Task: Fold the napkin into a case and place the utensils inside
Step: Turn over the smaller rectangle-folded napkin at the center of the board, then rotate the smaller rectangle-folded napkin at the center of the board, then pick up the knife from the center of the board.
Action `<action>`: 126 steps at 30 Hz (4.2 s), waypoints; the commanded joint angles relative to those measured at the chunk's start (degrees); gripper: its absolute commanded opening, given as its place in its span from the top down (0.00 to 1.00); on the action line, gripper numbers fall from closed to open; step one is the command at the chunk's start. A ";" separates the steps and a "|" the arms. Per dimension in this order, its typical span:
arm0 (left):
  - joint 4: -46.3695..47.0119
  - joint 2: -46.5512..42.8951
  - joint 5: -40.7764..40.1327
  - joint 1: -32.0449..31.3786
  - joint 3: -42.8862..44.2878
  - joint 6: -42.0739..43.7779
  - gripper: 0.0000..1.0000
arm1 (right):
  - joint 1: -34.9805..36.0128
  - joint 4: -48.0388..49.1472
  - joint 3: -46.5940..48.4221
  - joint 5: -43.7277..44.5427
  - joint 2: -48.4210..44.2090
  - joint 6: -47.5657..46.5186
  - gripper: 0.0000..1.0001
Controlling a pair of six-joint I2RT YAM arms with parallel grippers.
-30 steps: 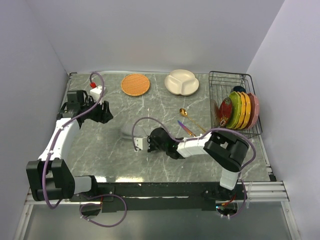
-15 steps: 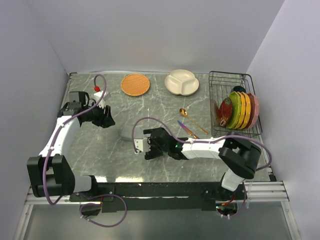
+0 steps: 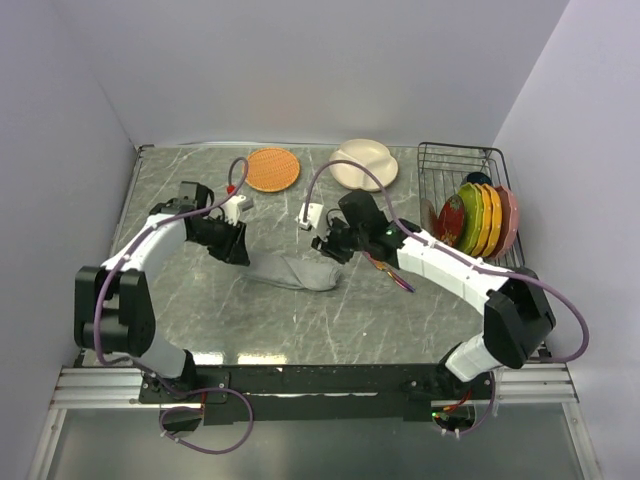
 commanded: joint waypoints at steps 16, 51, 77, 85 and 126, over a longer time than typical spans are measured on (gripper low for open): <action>2.40 17.47 -5.42 -3.73 5.70 -5.42 0.67 | 4.40 -6.52 -2.99 -0.08 13.62 -2.09 0.59; -0.67 29.50 -10.61 -6.28 23.52 -2.88 0.57 | -2.37 -21.02 7.29 -1.66 18.98 -26.35 0.17; 9.85 -0.05 -5.76 4.79 22.43 -8.68 0.31 | -6.45 -17.33 9.94 -5.03 3.97 8.00 0.15; 25.60 -12.85 -3.57 4.71 10.65 -14.56 0.25 | -23.44 -21.99 4.66 6.50 1.93 2.30 0.28; 18.22 -4.06 -5.24 4.27 15.12 -15.27 0.31 | -20.38 -11.09 -6.15 7.74 14.24 -1.57 0.67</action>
